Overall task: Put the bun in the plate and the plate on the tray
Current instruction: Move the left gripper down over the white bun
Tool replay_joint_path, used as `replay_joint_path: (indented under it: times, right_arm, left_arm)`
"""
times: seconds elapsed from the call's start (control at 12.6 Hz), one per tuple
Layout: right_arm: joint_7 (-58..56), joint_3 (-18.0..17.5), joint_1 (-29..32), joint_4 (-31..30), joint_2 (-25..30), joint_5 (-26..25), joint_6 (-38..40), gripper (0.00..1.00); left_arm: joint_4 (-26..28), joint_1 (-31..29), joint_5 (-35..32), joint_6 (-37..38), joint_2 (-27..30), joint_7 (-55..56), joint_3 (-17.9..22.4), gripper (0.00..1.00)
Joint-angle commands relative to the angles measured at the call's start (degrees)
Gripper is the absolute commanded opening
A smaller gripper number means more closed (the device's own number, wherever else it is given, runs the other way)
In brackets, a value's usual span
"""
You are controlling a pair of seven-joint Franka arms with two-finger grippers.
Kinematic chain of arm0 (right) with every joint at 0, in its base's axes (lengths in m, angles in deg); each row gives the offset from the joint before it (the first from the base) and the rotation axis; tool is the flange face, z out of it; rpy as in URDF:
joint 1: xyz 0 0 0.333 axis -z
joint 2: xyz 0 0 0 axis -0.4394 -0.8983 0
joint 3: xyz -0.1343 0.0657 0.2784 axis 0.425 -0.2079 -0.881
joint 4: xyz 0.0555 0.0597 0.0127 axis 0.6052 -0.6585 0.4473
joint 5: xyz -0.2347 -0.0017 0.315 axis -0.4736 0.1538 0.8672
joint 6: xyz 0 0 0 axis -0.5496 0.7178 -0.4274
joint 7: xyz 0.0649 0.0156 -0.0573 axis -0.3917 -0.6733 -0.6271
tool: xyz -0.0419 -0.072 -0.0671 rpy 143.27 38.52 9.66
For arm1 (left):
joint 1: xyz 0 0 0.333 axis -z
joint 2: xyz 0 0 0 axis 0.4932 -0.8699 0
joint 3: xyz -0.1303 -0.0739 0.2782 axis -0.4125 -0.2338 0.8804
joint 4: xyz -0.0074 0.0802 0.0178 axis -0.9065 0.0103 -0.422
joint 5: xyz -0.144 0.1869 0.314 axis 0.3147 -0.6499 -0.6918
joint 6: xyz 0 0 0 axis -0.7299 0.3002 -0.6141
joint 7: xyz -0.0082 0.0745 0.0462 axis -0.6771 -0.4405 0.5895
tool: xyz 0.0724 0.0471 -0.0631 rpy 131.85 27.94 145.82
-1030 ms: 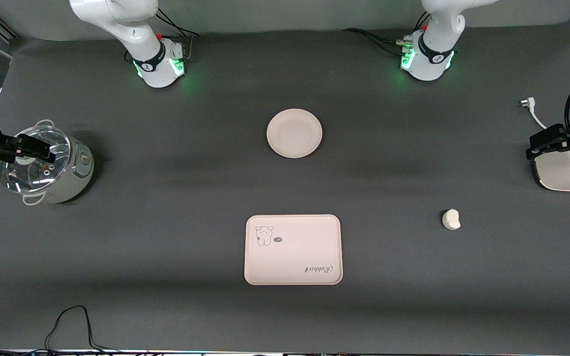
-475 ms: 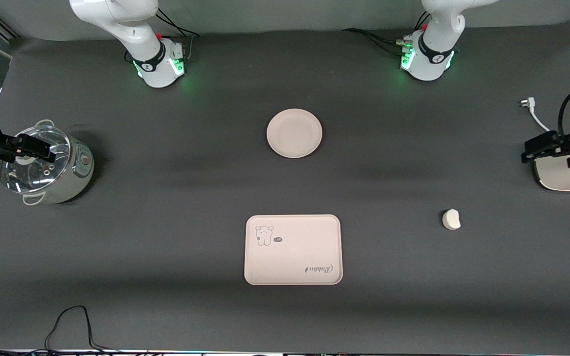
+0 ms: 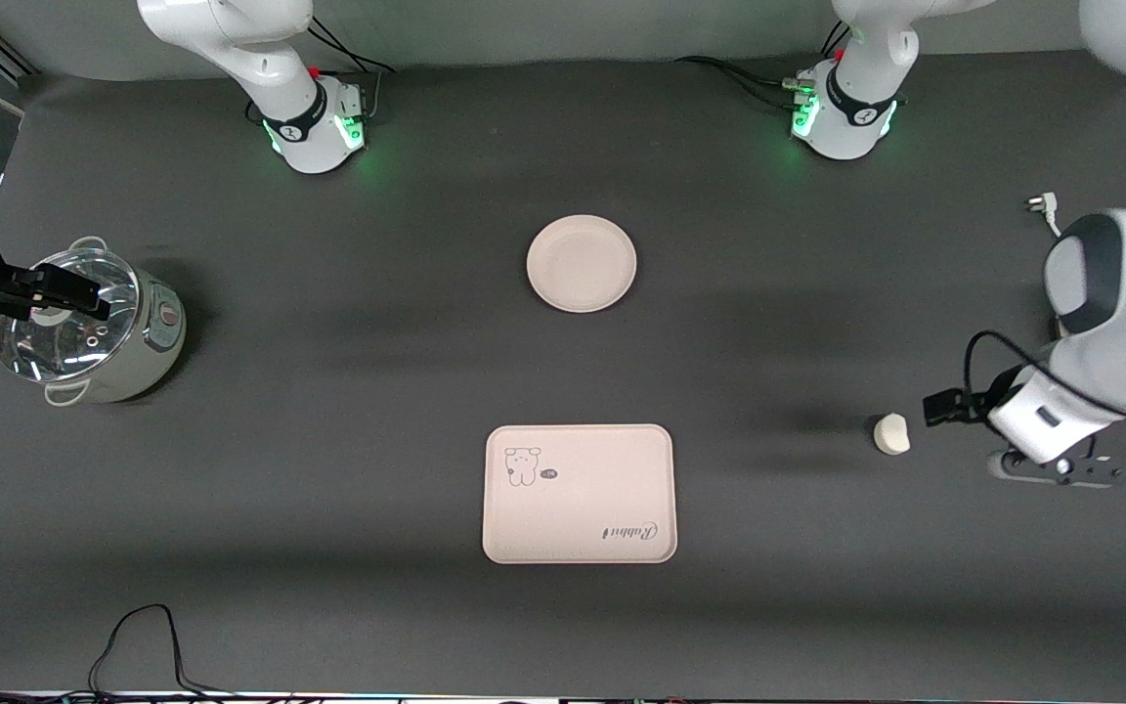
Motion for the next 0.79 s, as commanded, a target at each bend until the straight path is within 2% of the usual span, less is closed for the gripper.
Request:
replay_joint_path:
  times: [0.0, 0.24, 0.71]
  right_arm:
    - [-0.13, -0.40, 0.29, -0.53, 0.87, -1.06, 0.38, 1.00]
    - [-0.13, -0.31, 0.29, -0.62, 0.87, -1.06, 0.46, 1.00]
    - [0.04, -0.40, 0.29, -0.62, 0.87, -1.06, 0.46, 1.00]
  left_arm:
    - [11.28, -0.26, -0.93, -15.33, 0.43, 1.60, 0.73, 1.00]
    - [16.31, -0.44, -0.93, -22.92, -2.38, 5.12, 0.82, 1.00]
    - [16.94, -0.79, -0.93, -23.91, -6.87, 7.23, 0.82, 1.00]
